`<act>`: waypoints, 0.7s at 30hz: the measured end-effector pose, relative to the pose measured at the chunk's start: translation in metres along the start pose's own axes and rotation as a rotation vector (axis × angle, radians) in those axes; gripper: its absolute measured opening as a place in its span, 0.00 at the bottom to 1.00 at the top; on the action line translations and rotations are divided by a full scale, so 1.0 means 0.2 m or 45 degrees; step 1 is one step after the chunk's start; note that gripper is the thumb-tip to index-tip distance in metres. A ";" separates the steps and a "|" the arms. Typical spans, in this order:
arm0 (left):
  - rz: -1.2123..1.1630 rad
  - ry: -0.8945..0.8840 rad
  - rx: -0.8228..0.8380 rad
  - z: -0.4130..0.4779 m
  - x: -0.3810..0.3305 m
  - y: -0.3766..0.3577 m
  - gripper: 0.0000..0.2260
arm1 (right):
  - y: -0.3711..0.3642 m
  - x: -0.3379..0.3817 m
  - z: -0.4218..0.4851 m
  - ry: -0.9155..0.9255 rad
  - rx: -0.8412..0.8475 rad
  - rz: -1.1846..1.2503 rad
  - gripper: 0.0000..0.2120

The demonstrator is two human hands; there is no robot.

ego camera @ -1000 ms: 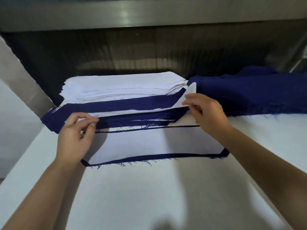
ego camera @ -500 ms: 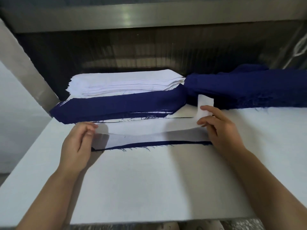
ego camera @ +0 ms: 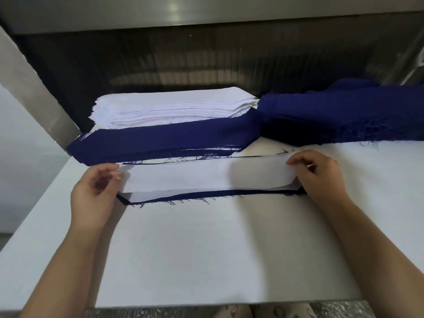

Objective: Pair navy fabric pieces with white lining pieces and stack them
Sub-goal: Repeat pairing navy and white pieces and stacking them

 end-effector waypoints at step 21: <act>0.174 0.004 0.121 -0.01 0.01 -0.05 0.17 | 0.01 -0.03 -0.01 -0.081 0.052 -0.165 0.15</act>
Point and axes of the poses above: each hand's wrist, its own z-axis towards the middle knuckle, its own y-axis out of the back of the hand, x = y × z, the point moved 9 cm from there along z, towards the middle knuckle, and after that the axes turned 7 degrees about z, right-handed, at the moved point
